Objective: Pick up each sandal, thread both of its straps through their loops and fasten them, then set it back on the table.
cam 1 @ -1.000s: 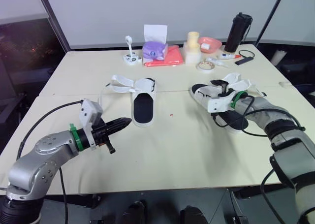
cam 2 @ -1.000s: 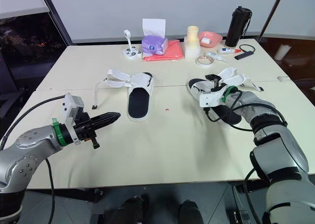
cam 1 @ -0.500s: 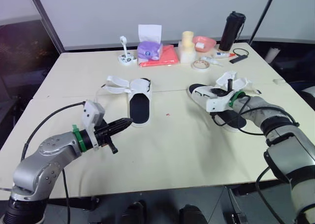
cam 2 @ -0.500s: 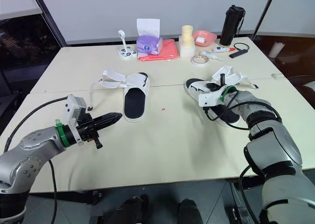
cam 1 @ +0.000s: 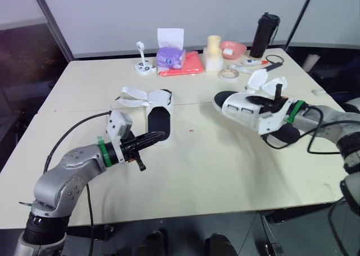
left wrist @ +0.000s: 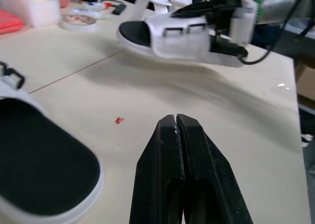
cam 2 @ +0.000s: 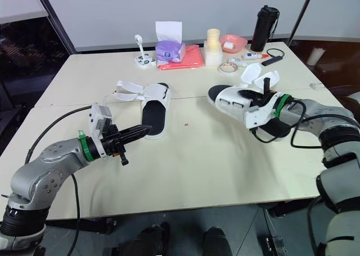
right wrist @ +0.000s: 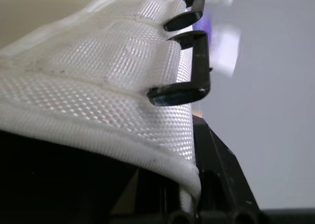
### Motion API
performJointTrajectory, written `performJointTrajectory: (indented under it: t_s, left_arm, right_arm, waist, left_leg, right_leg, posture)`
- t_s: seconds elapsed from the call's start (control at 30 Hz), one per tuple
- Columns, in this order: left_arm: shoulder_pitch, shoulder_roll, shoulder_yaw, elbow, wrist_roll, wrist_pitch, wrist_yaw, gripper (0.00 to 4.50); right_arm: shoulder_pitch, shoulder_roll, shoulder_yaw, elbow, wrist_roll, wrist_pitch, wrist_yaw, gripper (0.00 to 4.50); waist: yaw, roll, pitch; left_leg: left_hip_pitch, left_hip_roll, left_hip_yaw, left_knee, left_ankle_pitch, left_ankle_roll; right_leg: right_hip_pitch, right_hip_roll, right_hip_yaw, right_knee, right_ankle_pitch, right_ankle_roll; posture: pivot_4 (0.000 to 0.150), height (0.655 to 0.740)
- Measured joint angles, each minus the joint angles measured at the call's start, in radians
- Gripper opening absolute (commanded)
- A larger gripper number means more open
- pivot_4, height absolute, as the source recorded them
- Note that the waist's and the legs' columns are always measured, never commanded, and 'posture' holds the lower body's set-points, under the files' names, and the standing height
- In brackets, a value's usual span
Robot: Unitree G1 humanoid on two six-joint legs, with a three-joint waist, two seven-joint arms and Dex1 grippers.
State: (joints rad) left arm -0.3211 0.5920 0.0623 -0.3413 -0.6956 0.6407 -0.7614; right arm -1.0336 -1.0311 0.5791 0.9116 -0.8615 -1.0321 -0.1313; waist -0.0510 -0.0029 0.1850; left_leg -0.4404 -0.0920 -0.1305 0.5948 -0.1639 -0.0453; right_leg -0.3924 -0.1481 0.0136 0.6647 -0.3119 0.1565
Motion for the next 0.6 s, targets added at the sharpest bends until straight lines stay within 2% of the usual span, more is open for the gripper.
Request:
performJointTrajectory:
  t_s: [0.23, 0.6]
  left_arm:
    - [-0.077, -0.009, -0.022, 0.101, 0.038, -0.03, -0.064, 0.0]
    - [-0.074, -0.002, -0.001, 0.13, 0.039, -0.04, -0.088, 0.0]
  right_arm:
    - [0.06, -0.021, -0.012, -0.175, -0.004, -0.195, -0.001, 0.03]
    - [0.152, 0.096, -0.034, -0.38, -0.067, -0.235, 0.079, 0.03]
  waist:
    - [-0.009, 0.0, 0.0]
    - [-0.009, 0.0, 0.0]
  left_leg:
    - [0.0, 0.0, 0.0, 0.0, -0.001, 0.002]
    - [0.0, 0.0, -0.001, 0.001, -0.001, 0.001]
  right_leg:
    - [-0.001, 0.0, 0.001, 0.001, 0.0, 0.0]
    - [-0.001, 0.001, 0.002, 0.001, 0.0, 0.0]
  posture:
    - [0.15, 0.74]
    - [0.15, 0.74]
